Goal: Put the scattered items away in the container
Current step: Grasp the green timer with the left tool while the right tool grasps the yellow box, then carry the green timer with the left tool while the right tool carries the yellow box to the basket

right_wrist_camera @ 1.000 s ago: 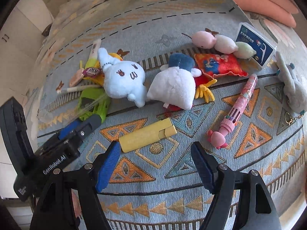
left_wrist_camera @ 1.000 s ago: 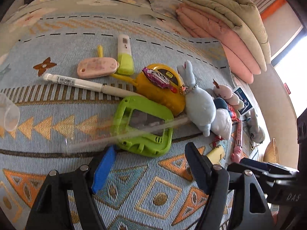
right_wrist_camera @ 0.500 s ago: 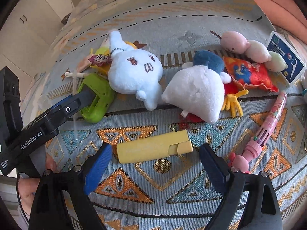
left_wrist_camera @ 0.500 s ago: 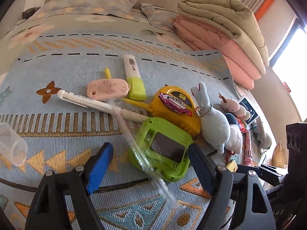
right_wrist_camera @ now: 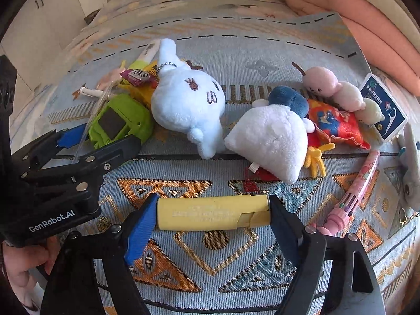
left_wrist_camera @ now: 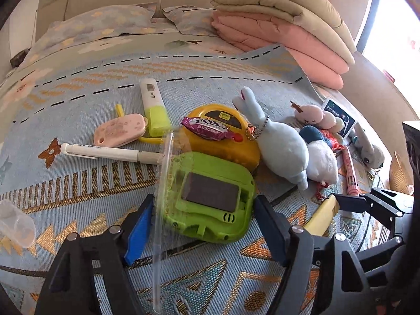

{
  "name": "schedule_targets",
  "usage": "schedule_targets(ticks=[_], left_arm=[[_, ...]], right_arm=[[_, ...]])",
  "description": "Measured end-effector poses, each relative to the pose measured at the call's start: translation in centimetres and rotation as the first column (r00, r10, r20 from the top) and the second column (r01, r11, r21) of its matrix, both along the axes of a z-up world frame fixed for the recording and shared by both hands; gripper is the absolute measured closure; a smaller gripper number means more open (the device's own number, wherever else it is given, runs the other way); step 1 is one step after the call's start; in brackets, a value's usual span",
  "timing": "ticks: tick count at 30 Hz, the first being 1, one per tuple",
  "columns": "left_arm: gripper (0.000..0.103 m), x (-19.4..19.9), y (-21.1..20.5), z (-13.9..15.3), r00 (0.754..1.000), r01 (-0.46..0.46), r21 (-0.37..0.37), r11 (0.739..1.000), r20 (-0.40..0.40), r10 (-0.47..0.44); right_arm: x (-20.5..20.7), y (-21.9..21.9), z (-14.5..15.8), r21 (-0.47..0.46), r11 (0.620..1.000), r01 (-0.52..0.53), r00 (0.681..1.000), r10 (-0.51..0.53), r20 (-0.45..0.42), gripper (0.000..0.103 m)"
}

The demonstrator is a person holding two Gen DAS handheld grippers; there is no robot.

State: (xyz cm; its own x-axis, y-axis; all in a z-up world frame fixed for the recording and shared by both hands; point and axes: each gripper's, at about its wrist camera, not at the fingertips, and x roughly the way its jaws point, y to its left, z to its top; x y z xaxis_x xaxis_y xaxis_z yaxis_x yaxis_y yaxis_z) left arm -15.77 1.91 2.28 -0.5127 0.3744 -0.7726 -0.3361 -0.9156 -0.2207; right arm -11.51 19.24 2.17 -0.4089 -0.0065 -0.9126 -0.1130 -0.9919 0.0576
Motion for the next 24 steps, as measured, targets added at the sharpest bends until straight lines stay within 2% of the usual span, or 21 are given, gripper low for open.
schedule_targets(ticks=[3,8,14,20,24], left_arm=[[0.031,0.2,0.4,0.8,1.0,0.01,-0.002,1.0,-0.022,-0.01],[0.032,0.5,-0.4,3.1,0.998,0.003,0.091,0.996,-0.066,0.003],[0.032,1.5,-0.6,4.5,0.996,0.008,0.097,0.995,-0.092,0.001],[0.032,4.0,0.1,6.6,0.993,0.021,0.099,0.995,-0.116,-0.01],[0.032,6.0,2.2,8.6,0.988,0.068,0.087,0.994,-0.146,-0.055]], right_arm=[[0.5,0.6,0.6,-0.027,0.999,0.022,0.999,-0.023,-0.023,0.022],[1.5,2.1,2.2,-0.075,0.995,0.066,0.993,-0.073,-0.089,0.022],[1.1,3.7,3.3,-0.16,0.98,0.116,0.984,-0.135,-0.112,0.022],[1.9,4.3,6.0,-0.179,0.973,0.146,0.972,-0.175,-0.156,0.022],[2.7,5.7,8.6,-0.2,0.963,0.179,0.957,-0.217,-0.193,0.022]])
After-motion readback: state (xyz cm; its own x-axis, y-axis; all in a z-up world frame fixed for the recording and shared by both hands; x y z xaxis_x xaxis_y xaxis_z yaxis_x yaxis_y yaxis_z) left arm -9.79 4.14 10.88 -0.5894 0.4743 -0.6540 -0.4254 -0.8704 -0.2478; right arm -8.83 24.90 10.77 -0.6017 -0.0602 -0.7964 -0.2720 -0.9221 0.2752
